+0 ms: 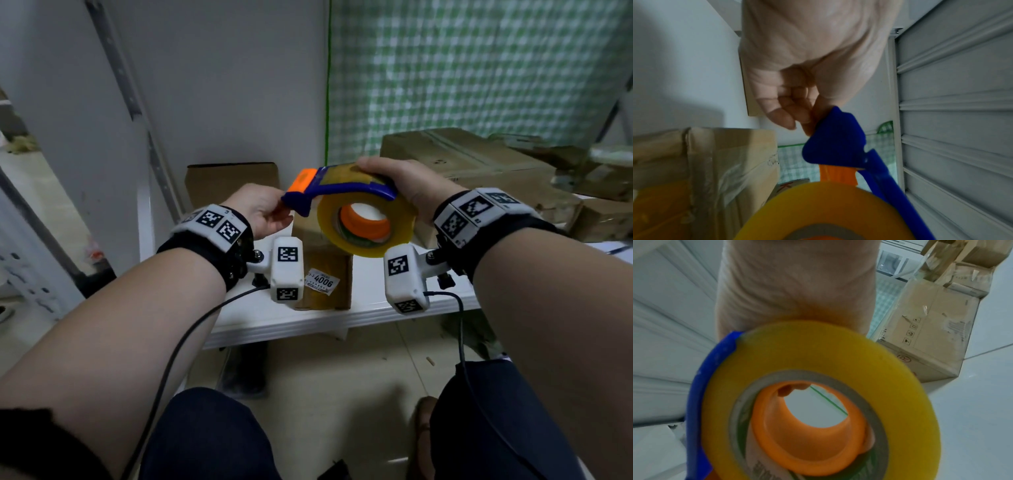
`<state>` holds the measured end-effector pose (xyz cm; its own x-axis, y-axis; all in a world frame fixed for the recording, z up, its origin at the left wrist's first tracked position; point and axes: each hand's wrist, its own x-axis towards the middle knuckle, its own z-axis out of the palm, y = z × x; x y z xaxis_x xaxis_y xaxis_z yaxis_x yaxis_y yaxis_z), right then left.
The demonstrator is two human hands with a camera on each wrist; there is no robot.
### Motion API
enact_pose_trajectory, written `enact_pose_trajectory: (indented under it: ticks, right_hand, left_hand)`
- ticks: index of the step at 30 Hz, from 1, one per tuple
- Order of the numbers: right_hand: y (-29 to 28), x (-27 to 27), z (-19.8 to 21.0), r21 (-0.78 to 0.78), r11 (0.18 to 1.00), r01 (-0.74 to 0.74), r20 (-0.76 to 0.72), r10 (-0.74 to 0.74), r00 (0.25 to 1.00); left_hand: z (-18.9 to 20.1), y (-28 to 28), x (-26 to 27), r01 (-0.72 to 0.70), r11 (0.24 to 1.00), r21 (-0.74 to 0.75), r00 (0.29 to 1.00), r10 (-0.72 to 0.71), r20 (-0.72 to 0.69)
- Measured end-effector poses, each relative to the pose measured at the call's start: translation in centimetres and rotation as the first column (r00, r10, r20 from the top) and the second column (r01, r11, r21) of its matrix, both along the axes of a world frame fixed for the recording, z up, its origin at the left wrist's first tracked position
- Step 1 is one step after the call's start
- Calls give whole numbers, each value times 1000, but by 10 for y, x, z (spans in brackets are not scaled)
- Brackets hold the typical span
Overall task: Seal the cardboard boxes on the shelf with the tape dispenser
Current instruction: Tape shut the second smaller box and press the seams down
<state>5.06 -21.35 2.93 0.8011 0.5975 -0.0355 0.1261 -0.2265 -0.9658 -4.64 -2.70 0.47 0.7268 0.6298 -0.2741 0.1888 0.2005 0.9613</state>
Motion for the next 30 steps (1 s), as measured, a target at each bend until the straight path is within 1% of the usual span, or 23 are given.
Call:
enact_pose_trajectory:
  ticks: [3, 6, 8, 12, 17, 19, 22, 24, 26, 30]
  right_hand:
    - [-3, 4, 2, -62, 997, -54, -18, 53, 998]
    - [-15, 8, 12, -115, 989, -91, 12, 93, 996]
    - [-25, 11, 19, -181, 977, -116, 21, 121, 992]
    - [-30, 10, 25, -296, 947, -122, 40, 140, 989]
    - [-22, 1, 30, -451, 890, -68, 50, 101, 994]
    - [-20, -2, 32, -520, 854, -9, 130, 89, 988]
    - [-19, -6, 34, -571, 813, 111, 284, 70, 956]
    - [-19, -6, 35, -620, 772, 138, 339, 105, 935]
    - [-19, -5, 34, -648, 747, 147, 349, 121, 929]
    - [-21, -4, 27, -645, 740, 192, 371, 84, 925]
  left_hand:
    - [-2, 2, 1, -26, 997, 74, 999, 27, -23]
    - [-5, 19, -11, -144, 988, 64, 989, 145, -20]
    - [-11, 34, -22, -212, 974, 78, 975, 216, -49]
    - [-28, 34, -33, -222, 969, 111, 971, 230, -68]
    - [-45, 18, -36, -238, 966, 105, 968, 244, -54]
    - [-51, 12, -36, -260, 962, 90, 964, 264, -37]
    - [-60, 3, -37, -302, 948, 96, 952, 305, -15]
    - [-65, -2, -37, -321, 943, 92, 946, 323, -8]
    - [-68, -6, -37, -334, 938, 93, 942, 335, -2]
    - [-73, -13, -35, -366, 922, 127, 930, 367, 16]
